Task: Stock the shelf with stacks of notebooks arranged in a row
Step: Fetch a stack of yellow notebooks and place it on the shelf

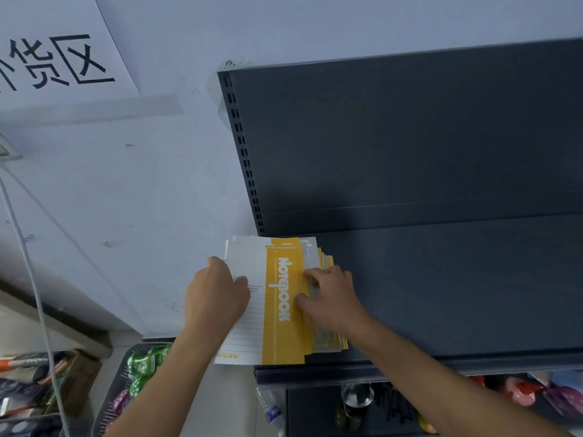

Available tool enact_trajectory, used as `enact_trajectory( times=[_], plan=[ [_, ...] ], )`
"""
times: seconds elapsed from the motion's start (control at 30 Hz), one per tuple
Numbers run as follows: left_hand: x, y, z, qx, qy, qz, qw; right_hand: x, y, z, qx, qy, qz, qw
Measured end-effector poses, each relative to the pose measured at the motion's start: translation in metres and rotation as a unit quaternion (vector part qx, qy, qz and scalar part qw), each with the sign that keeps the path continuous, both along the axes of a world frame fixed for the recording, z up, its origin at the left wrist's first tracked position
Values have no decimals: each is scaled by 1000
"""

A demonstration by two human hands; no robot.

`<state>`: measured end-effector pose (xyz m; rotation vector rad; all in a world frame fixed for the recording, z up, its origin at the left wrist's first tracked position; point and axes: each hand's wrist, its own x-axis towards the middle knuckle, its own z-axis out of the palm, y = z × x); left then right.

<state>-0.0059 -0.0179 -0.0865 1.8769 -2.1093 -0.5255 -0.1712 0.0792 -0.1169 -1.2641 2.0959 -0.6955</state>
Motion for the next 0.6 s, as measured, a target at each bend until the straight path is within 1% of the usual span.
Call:
enact_trajectory(
  times=[0.2, 0.3, 0.4, 0.47, 0.57, 0.6],
  plan=[
    [-3, 6, 7, -12, -18, -11, 1000, 3, 0, 0, 3, 41, 19, 999],
    [-5, 9, 15, 2, 9, -24, 1000, 4, -1, 1, 6, 40, 9, 999],
    [-4, 8, 21, 28, 65, -45, 996, 3, -4, 0, 6, 22, -14, 1000],
    [-4, 5, 24, 62, 119, -49, 990, -1, -7, 0, -3, -21, -34, 999],
    [-8, 2, 24, 95, 197, -30, 975, -5, -6, 12, -44, -155, -61, 985],
    [-11, 2, 24, 93, 206, -25, 974, -7, -4, 16, -61, -176, -68, 980]
  ],
)
